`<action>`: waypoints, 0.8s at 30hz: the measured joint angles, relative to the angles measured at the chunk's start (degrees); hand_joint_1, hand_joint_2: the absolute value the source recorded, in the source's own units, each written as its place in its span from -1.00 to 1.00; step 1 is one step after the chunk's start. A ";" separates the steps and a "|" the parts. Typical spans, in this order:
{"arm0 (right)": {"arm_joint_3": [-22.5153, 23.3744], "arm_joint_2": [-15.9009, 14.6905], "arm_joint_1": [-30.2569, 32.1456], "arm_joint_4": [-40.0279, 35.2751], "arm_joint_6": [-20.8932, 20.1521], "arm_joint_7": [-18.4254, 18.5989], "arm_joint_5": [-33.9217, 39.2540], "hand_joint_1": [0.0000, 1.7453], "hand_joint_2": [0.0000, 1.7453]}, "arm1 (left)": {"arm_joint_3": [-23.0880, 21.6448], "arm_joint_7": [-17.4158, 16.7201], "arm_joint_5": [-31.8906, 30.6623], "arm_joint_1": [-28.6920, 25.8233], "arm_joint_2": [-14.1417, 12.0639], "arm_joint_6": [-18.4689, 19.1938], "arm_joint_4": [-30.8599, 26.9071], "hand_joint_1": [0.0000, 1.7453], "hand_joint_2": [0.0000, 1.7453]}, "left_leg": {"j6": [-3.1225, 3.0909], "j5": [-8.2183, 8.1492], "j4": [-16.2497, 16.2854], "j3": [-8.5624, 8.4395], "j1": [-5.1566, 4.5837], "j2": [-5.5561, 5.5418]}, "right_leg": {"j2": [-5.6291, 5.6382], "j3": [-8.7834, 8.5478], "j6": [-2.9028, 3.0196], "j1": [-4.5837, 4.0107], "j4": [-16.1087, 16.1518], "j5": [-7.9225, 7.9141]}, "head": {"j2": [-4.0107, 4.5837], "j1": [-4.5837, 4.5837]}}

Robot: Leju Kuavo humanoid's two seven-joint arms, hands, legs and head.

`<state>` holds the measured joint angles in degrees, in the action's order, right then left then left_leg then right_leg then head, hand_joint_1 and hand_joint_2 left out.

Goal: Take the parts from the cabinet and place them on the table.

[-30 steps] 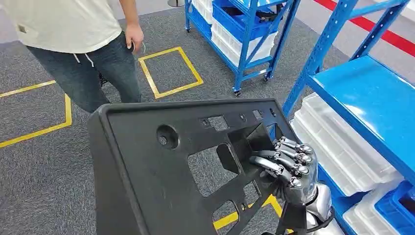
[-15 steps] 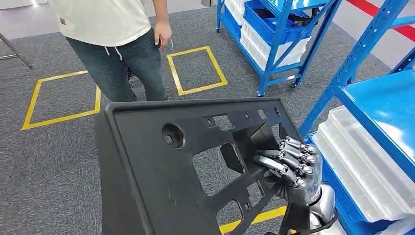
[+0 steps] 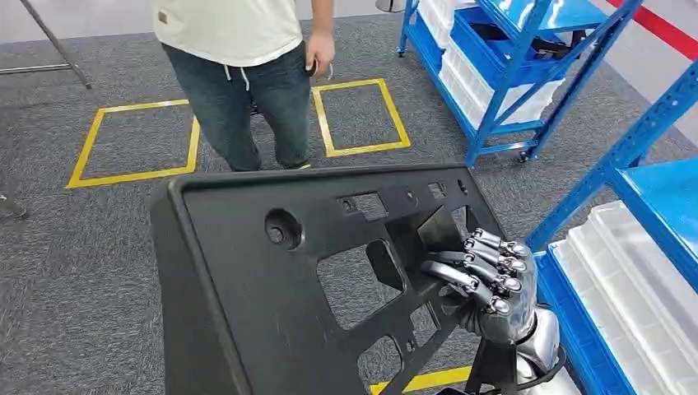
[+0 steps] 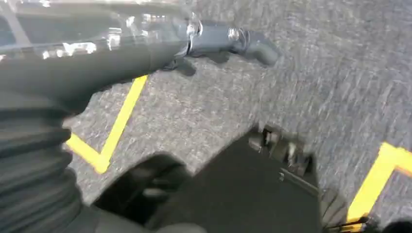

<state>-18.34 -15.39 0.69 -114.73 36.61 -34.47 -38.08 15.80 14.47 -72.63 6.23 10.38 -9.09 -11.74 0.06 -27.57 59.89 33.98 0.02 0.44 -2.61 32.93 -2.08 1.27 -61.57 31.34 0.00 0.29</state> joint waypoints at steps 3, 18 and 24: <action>0.09 -0.02 0.29 0.00 0.02 0.02 0.00 1.00 1.00 | -0.02 0.00 -0.02 -0.02 0.00 -0.09 0.00 -1.00 1.00 | -0.59 0.07 0.02 0.16 -0.05 -1.17 | 1.68 6.29 0.04 -0.08 -12.45 5.45 | 0.00 0.55; 0.13 -0.02 0.94 0.00 0.17 0.00 0.00 1.00 1.00 | 0.00 0.15 0.13 0.08 0.00 -0.50 -0.07 -1.00 1.00 | 1.96 -6.83 13.70 5.87 0.14 -1.50 | 1.69 0.01 2.12 0.29 1.73 -2.59 | 0.00 -0.07; 0.11 0.00 0.99 0.00 0.17 -0.02 0.00 1.00 1.00 | -0.02 -0.06 0.02 -0.28 0.00 -0.50 -0.07 -1.00 1.00 | 2.43 -0.35 2.29 -0.37 1.09 2.42 | -0.30 -0.76 1.40 0.27 1.65 -1.98 | 0.00 -0.18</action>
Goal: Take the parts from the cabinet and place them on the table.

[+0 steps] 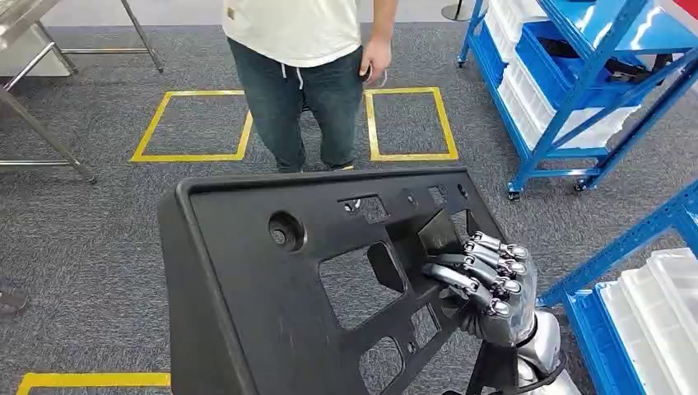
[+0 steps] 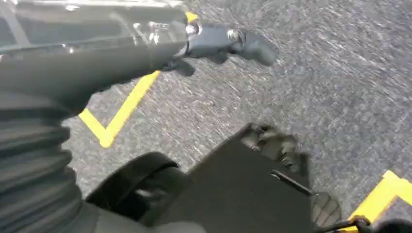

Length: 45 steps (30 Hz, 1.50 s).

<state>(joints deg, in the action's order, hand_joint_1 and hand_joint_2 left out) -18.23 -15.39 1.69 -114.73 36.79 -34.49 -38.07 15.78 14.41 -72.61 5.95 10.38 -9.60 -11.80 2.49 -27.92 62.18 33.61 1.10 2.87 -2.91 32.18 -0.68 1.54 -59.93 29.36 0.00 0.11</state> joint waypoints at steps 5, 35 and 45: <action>-0.05 0.02 0.09 0.00 0.22 0.00 0.00 1.00 1.00 | 0.00 0.06 0.02 -0.19 0.04 0.00 0.00 -1.00 1.00 | -1.81 -0.50 -1.56 0.33 -1.14 -1.20 | -1.86 0.11 -1.47 -0.27 0.03 0.08 | 0.00 0.07; 0.00 0.04 0.10 -0.02 -0.79 0.17 -0.28 1.00 1.00 | 0.00 -0.46 1.01 -0.12 0.35 0.74 0.02 -1.00 1.00 | -1.59 -1.07 -1.24 0.06 -1.05 -1.38 | -1.56 0.53 -1.62 -0.13 -0.09 -0.49 | 0.00 0.17; -0.09 -0.07 -1.03 0.11 -1.66 0.66 -0.63 1.00 1.00 | 0.00 -0.77 1.11 0.06 0.48 0.77 0.00 -1.00 1.00 | -2.70 -0.58 -1.44 -0.21 -0.67 -7.49 | 3.68 4.21 -1.30 -0.35 -5.82 -0.86 | 0.00 1.03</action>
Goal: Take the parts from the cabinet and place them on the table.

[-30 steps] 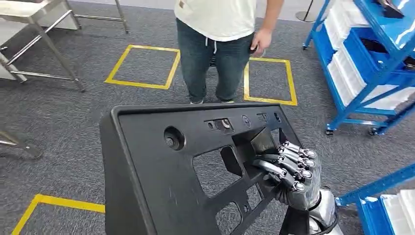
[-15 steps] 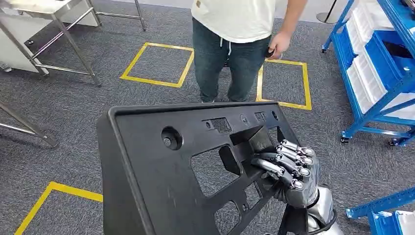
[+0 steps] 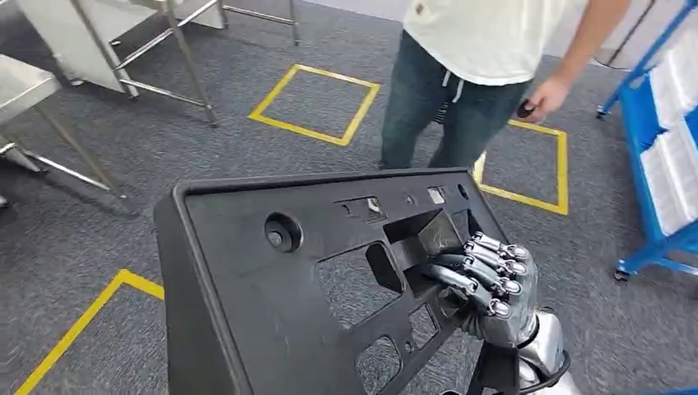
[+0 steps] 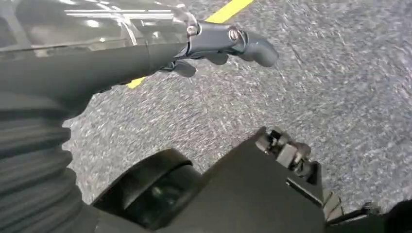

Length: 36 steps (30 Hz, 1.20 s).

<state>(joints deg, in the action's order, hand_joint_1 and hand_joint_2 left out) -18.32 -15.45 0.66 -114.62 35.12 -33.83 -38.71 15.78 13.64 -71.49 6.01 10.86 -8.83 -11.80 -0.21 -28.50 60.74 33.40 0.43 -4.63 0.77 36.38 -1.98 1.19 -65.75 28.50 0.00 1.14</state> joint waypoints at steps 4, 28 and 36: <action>0.00 -0.28 -0.48 0.09 -0.13 0.04 -0.09 1.00 1.00 | 0.00 -0.02 0.04 0.02 0.17 0.00 0.00 -1.00 1.00 | 1.30 0.49 -0.25 0.92 0.19 -2.53 | 3.20 -2.32 0.13 -0.16 5.23 0.01 | 0.00 0.00; -0.33 -0.90 -0.58 0.11 0.18 1.31 -1.20 1.00 1.00 | 0.00 -3.50 -0.46 0.31 -0.20 0.20 -0.09 -1.00 1.00 | -0.20 0.89 0.05 1.21 -0.20 1.82 | -1.75 3.57 -0.07 -0.16 -9.99 6.91 | 0.00 0.24; -0.44 -0.48 -0.38 0.42 2.36 -0.57 1.60 1.00 1.00 | 0.06 0.15 1.53 -0.09 -1.05 -4.41 -0.15 -1.00 1.00 | 2.13 1.88 -0.33 2.12 0.16 -3.67 | 2.13 -3.17 0.44 0.26 5.56 0.28 | 0.00 0.33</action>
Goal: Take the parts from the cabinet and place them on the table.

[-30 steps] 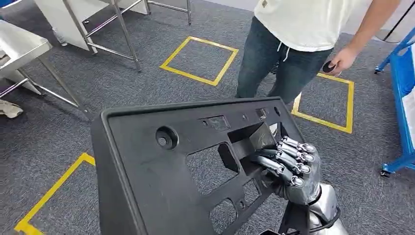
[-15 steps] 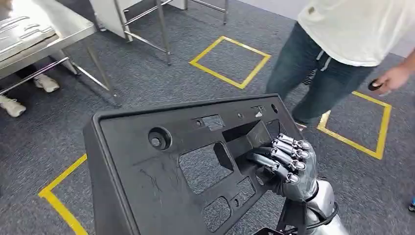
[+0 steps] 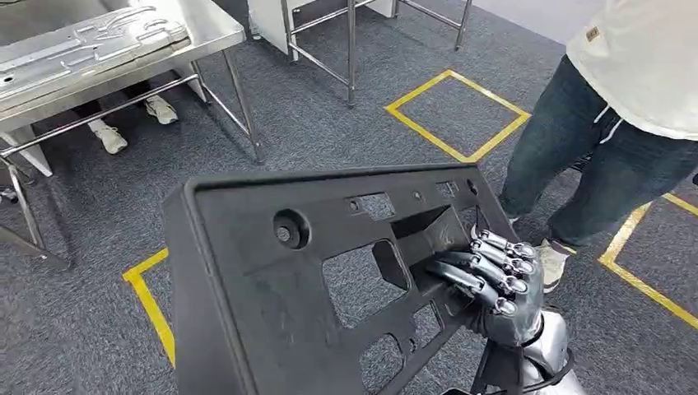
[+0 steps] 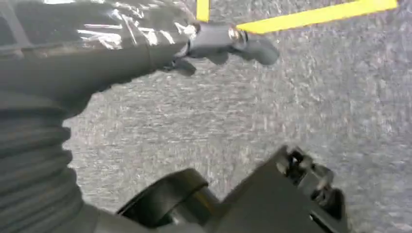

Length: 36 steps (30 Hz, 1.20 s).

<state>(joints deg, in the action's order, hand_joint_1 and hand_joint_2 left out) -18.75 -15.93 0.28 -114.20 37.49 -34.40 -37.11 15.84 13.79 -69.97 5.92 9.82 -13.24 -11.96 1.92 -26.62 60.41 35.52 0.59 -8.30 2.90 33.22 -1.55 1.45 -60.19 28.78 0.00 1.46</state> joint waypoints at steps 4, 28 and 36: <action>0.02 0.24 1.71 0.00 1.57 -0.35 0.94 1.00 1.00 | 0.26 3.41 1.90 -0.08 -0.61 -3.32 0.00 -1.00 1.00 | 0.39 -5.66 10.15 4.43 -0.22 7.16 | -3.39 -0.56 1.18 0.15 0.34 0.13 | 0.00 -1.16; -1.31 3.26 3.65 1.09 1.42 -0.76 4.74 1.00 1.00 | 3.17 -0.87 2.97 0.69 -2.39 0.41 -0.02 -1.00 1.00 | -0.94 1.04 0.64 1.39 -0.02 0.60 | 2.28 -0.80 -0.47 -0.05 0.18 1.06 | 0.00 -0.06; -1.05 3.08 2.75 1.29 -2.26 -0.52 4.65 1.00 1.00 | 3.21 -0.28 3.85 0.12 -2.19 1.13 0.02 -1.00 1.00 | 0.51 -6.22 15.81 8.25 -0.08 7.68 | -4.14 -1.46 1.17 0.12 0.73 0.78 | 0.00 -1.44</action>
<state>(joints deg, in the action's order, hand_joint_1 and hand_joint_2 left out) -19.80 -12.85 3.03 -112.91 35.23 -34.93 -32.46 19.06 13.51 -66.12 6.04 7.63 -12.11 -11.93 2.43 -32.84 76.22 43.77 0.51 -0.62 -1.24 31.75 -0.38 1.57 -59.46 29.56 0.00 0.02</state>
